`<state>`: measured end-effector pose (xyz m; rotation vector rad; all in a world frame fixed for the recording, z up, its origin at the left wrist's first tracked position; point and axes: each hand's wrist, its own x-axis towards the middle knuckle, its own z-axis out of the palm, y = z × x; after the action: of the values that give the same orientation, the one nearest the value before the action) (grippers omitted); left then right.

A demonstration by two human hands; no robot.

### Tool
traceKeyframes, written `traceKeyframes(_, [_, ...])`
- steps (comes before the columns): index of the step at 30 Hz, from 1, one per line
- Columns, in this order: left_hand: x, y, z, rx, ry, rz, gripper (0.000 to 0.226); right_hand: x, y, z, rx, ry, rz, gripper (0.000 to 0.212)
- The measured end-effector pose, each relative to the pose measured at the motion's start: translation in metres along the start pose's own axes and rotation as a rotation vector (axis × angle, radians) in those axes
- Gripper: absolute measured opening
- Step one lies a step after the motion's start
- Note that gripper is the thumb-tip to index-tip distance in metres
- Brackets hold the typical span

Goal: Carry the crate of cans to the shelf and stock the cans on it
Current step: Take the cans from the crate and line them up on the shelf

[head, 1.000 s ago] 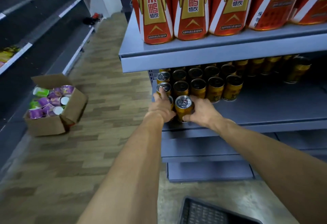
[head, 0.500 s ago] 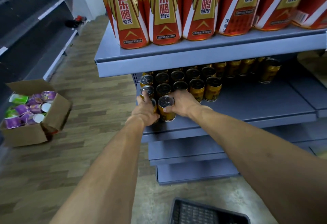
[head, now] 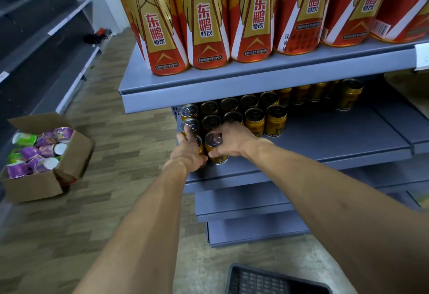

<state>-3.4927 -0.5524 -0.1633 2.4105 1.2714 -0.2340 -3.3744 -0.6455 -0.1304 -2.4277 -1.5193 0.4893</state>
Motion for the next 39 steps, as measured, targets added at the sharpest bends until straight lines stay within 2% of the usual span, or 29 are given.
traceKeyframes(2, [0.001, 0.001, -0.001, -0.007, 0.013, -0.002, 0.113, 0.004, -0.004, -0.002, -0.021, 0.025, 0.019, 0.048])
traceKeyframes(5, [0.003, -0.001, 0.001, -0.004, 0.035, -0.007, 0.112, 0.008, -0.009, -0.001, -0.048, 0.059, 0.033, 0.043])
traceKeyframes(10, [0.005, -0.013, 0.006, 0.001, 0.018, -0.033, 0.113, 0.0, -0.016, 0.01, -0.032, 0.038, 0.042, 0.049])
traceKeyframes(12, [0.002, -0.015, 0.002, 0.022, 0.015, -0.044, 0.115, -0.012, -0.012, 0.008, 0.022, 0.08, 0.03, 0.042])
traceKeyframes(16, [0.004, -0.026, -0.012, 0.199, -0.037, -0.106, 0.126, -0.047, 0.031, -0.022, 0.028, 0.221, 0.122, 0.032])
traceKeyframes(18, [0.041, -0.043, -0.01, 0.139, -0.004, -0.096, 0.121, -0.063, 0.065, -0.044, 0.022, 0.279, 0.213, 0.027])
traceKeyframes(19, [0.058, -0.043, -0.011, 0.053, 0.073, -0.083, 0.114, -0.07, 0.085, -0.056, 0.024, 0.304, 0.268, 0.026])
traceKeyframes(20, [0.061, -0.031, -0.016, -0.002, 0.147, -0.064, 0.108, -0.076, 0.106, -0.066, 0.027, 0.315, 0.326, 0.025])
traceKeyframes(22, [0.005, 0.04, -0.043, -0.069, 0.248, -0.064, 0.098, -0.085, 0.146, -0.08, 0.033, 0.274, 0.42, 0.028])
traceKeyframes(25, [-0.039, 0.137, -0.048, 0.009, 0.307, 0.066, 0.079, -0.096, 0.204, -0.082, 0.021, 0.146, 0.518, 0.041])
traceKeyframes(29, [-0.034, 0.243, -0.012, 0.033, 0.275, 0.243, 0.061, -0.106, 0.268, -0.071, -0.116, -0.056, 0.634, 0.054])
traceKeyframes(32, [-0.015, 0.318, 0.02, -0.041, 0.28, 0.356, 0.056, -0.108, 0.316, -0.068, -0.149, -0.123, 0.663, 0.053])
traceKeyframes(36, [0.021, 0.41, 0.059, -0.276, 0.18, 0.41, 0.056, -0.093, 0.369, -0.083, -0.07, 0.065, 0.573, 0.043])
traceKeyframes(39, [0.064, 0.447, 0.089, -0.361, 0.111, 0.439, 0.054, -0.07, 0.394, -0.096, 0.137, 0.273, 0.529, 0.045])
